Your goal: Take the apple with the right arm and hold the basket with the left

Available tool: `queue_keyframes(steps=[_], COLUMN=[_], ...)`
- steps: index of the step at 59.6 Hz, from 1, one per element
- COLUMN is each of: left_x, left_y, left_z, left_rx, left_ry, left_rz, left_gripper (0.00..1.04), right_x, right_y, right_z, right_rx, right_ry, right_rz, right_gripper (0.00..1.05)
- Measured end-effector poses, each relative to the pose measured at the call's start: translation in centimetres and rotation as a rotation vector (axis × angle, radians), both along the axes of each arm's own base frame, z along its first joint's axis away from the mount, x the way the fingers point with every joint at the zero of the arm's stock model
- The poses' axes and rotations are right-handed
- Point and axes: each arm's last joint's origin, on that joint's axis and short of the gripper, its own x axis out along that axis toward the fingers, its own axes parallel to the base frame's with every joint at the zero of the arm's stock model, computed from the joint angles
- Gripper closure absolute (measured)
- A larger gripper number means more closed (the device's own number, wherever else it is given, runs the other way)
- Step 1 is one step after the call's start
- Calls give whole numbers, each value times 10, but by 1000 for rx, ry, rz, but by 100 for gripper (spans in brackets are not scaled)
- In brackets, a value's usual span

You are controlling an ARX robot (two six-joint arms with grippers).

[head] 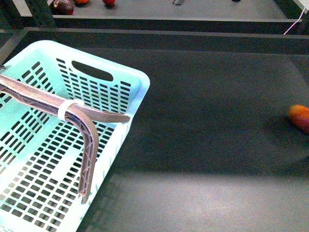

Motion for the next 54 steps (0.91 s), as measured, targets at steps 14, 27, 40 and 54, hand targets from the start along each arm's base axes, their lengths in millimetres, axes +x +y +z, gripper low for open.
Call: queue_keyframes(steps=[14, 27, 40, 54], left_x=[-1, 6, 5, -5], left_y=[-14, -56, -102, -136], left_z=[26, 65, 91, 96], left_rx=[42, 5, -28, -43], left_ry=[-69, -149, -205, -213], left_rz=[-84, -238, -421, -563], left_gripper=[96, 96, 96, 96], right_x=[0, 0, 0, 0], right_y=[0, 0, 0, 0], right_z=[0, 0, 0, 0], right_rx=[0, 0, 0, 0], right_ry=[0, 0, 0, 0], right_rz=[0, 0, 0, 0], right_gripper=[9, 9, 9, 9])
